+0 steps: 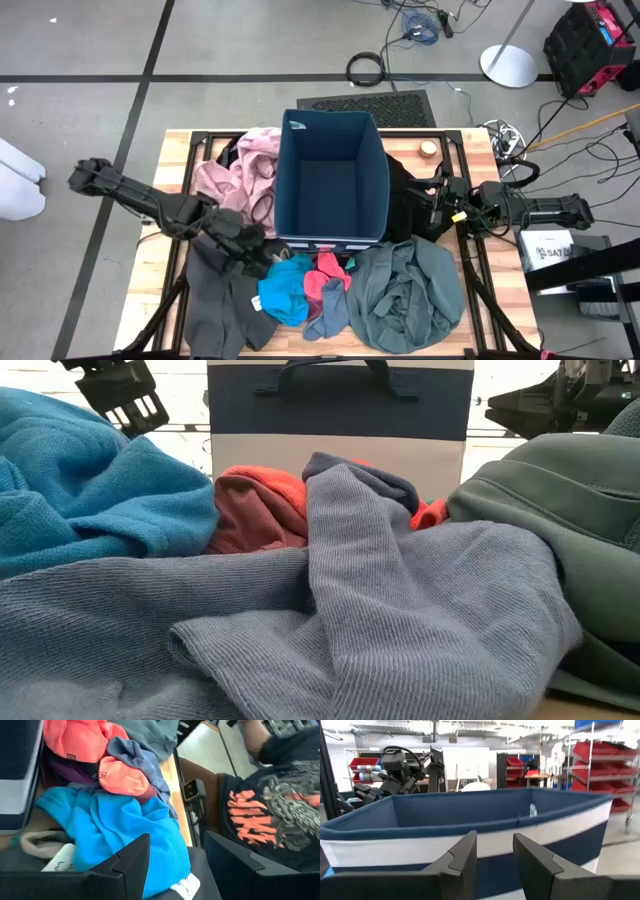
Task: Sort clothes
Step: Put the pink sock into the blue laundry organizer
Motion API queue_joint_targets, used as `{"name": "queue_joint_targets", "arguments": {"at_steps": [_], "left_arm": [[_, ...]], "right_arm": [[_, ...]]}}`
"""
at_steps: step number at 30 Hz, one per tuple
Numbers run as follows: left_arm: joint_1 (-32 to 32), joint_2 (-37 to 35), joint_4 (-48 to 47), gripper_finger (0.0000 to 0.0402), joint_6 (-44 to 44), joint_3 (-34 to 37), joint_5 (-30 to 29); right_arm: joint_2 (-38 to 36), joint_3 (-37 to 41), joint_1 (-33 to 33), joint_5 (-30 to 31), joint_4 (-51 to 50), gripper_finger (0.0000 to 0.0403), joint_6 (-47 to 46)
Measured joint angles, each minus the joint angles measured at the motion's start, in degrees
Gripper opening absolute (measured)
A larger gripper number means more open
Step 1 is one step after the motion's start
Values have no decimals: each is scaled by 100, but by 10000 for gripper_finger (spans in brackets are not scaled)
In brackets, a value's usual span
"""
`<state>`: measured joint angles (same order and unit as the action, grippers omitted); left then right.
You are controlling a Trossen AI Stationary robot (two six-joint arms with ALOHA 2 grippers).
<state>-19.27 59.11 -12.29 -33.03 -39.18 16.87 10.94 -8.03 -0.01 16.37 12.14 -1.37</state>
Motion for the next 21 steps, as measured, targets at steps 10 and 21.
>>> {"name": "queue_joint_targets", "arguments": {"at_steps": [10,21], "left_arm": [[-1058,1410,1696,198,-680,-53,-1699],[-1278,3374,1462,198,715,-1212,-3045]], "right_arm": [[2,0,47,-26,-998,116,-1326],[0,0,142,-743,-985,116,-1549]]}}
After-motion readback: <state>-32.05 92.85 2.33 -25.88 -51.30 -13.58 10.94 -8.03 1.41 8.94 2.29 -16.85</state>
